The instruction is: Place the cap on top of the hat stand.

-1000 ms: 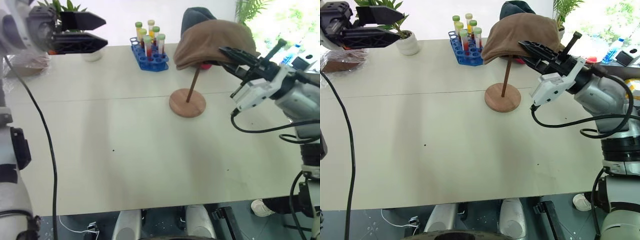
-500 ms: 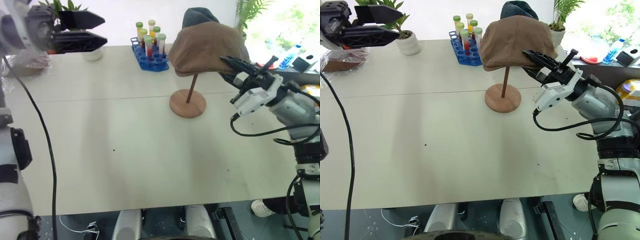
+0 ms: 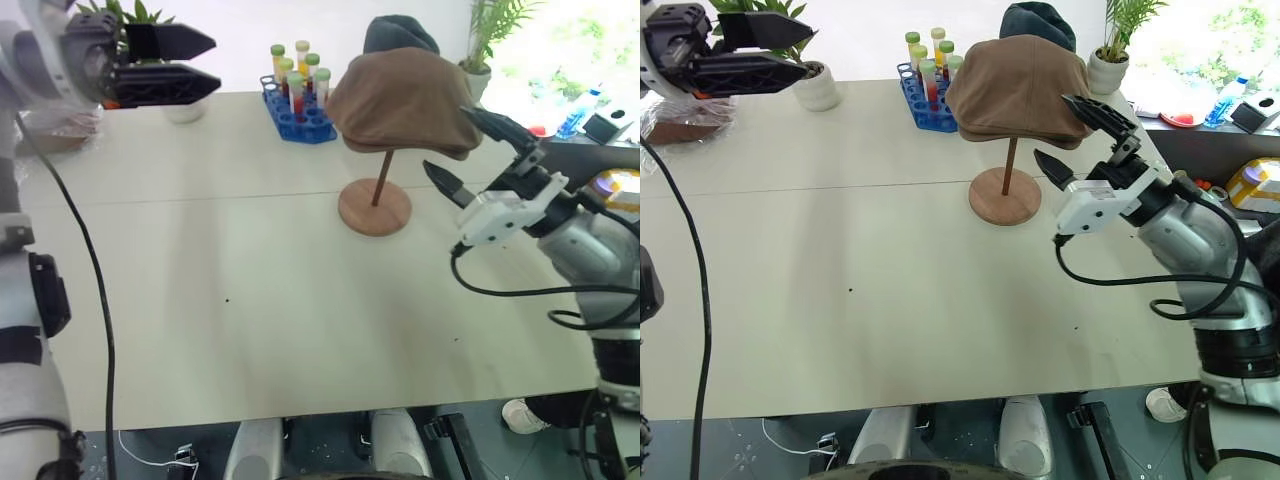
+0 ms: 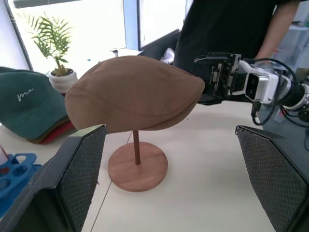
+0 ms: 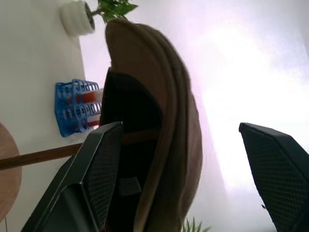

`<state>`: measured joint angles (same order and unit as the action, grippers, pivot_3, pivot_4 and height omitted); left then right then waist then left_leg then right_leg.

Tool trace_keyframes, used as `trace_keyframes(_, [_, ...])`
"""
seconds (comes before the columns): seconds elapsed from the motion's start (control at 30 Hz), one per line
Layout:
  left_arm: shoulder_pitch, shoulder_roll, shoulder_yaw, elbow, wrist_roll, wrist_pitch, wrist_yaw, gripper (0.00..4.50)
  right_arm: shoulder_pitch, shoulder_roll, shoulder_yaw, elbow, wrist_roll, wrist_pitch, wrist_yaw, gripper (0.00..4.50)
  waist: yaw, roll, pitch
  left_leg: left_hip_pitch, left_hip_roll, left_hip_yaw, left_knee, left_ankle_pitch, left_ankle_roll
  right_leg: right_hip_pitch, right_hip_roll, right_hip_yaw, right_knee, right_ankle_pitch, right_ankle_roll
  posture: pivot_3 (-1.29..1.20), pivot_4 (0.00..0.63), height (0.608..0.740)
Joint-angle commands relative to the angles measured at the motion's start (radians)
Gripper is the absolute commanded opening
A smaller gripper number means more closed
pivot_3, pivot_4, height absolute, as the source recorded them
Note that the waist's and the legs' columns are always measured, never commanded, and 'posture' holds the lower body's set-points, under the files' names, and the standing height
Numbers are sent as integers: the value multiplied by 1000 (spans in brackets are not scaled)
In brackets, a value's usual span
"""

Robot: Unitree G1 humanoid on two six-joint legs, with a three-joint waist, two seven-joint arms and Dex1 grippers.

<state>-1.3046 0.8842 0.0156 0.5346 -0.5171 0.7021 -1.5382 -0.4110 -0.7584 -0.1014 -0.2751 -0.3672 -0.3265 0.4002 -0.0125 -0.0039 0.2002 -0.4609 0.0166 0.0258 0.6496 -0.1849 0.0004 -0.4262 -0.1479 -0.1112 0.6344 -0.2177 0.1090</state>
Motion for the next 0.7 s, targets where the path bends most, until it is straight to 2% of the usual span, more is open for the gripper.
trace_keyframes(0.03, [-41, -6, 11, 6, 14, -23, -12, 4500, -24, 41, 8, -140, -60, 186, 31, 3910, 1, 0, 0, 0, 0, 0, 0, 0, 0, 0, 0, 0, 0, 0, 0, 0, 150, 728])
trace_keyframes(0.17, [-49, -23, 10, 21, 28, -33, -20, 4500, -63, 71, 37, -169, -106, 305, 52, 3910, 2, 0, 0, 0, 0, 0, 0, 0, 0, 0, 0, 0, 0, 0, 0, 0, 150, 728])
trace_keyframes(0.2, [-51, -25, 11, 25, 32, -36, -22, 4500, -70, 74, 41, -171, -111, 320, 55, 3676, 3, 0, 0, 0, 0, 0, 0, 0, 0, 0, 0, 0, 0, 0, 0, 0, 150, 728])
trace_keyframes(0.27, [-55, -30, 12, 33, 37, -42, -24, 4500, -74, 75, 44, -175, -107, 340, 62, 3022, 3, 0, 0, 0, 0, 0, 0, 0, 0, 0, 0, 0, 0, 0, 0, 0, 150, 728])
trace_keyframes(0.33, [-58, -33, 16, 41, 41, -47, -25, 4500, -75, 67, 46, -172, -101, 341, 66, 1964, 2, 0, 0, 0, 0, 0, 0, 0, 0, 0, 0, 0, 0, 0, 0, 0, 150, 728])
trace_keyframes(0.43, [-55, -32, 22, 43, 43, -50, -27, 4500, -68, 37, 30, -146, -62, 223, 46, 428, 0, 0, 0, 0, 0, 0, 0, 0, 0, 0, 0, 0, 0, 0, 0, 0, 150, 728])
trace_keyframes(0.47, [-51, -32, 25, 39, 43, -49, -27, 4500, -58, 21, 15, -129, -31, 143, 37, 45, 0, 0, 0, 0, 0, 0, 0, 0, 0, 0, 0, 0, 0, 0, 0, 0, 150, 728])
trace_keyframes(0.57, [-43, -29, 32, 30, 43, -47, -22, 4500, -44, -18, -26, -48, 36, -32, 4, 45, 1, 0, 0, 0, 0, 0, 0, 0, 0, 0, 0, 0, 0, -1, 1, 0, 150, 728])
trace_keyframes(0.7, [-34, -25, 40, 21, 40, -44, -18, 4500, -70, -44, -27, 86, 39, -128, -25, 45, 0, 0, 0, 0, 0, 0, 0, 0, 0, 0, 0, 0, 0, -1, 1, 0, 150, 728])
